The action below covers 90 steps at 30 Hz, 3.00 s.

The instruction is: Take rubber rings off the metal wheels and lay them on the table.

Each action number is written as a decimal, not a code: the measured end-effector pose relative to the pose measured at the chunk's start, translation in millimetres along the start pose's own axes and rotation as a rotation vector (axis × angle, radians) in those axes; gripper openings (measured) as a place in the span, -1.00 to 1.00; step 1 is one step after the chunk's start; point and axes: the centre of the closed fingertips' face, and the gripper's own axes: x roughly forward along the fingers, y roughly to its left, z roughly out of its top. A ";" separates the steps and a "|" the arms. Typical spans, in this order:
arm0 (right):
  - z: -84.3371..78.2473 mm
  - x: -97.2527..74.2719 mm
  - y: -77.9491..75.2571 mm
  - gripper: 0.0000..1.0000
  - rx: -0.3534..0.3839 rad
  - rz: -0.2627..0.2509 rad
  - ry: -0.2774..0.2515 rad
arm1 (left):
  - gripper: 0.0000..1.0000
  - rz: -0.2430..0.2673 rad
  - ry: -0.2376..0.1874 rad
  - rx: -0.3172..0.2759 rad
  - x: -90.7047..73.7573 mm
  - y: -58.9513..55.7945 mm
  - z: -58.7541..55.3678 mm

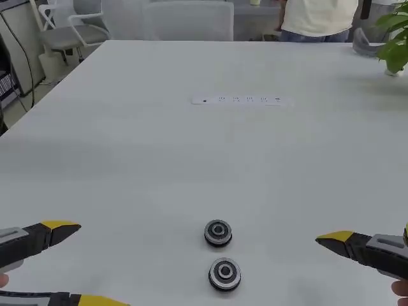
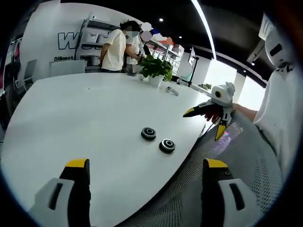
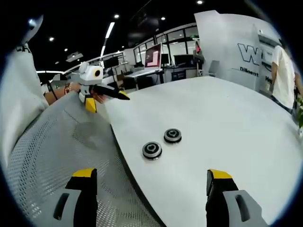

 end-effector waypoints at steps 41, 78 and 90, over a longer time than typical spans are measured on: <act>21.5 -5.1 -11.8 0.89 -0.015 -0.043 -0.045 | 0.96 0.005 -0.044 0.099 -2.3 2.3 25.2; 98.9 -9.0 -28.7 0.81 -0.151 -0.046 -0.169 | 0.93 -0.073 -0.092 0.291 15.7 -13.7 90.9; 113.2 4.4 -24.4 0.78 -0.190 -0.003 -0.184 | 0.90 -0.110 -0.107 0.332 27.7 -18.0 102.9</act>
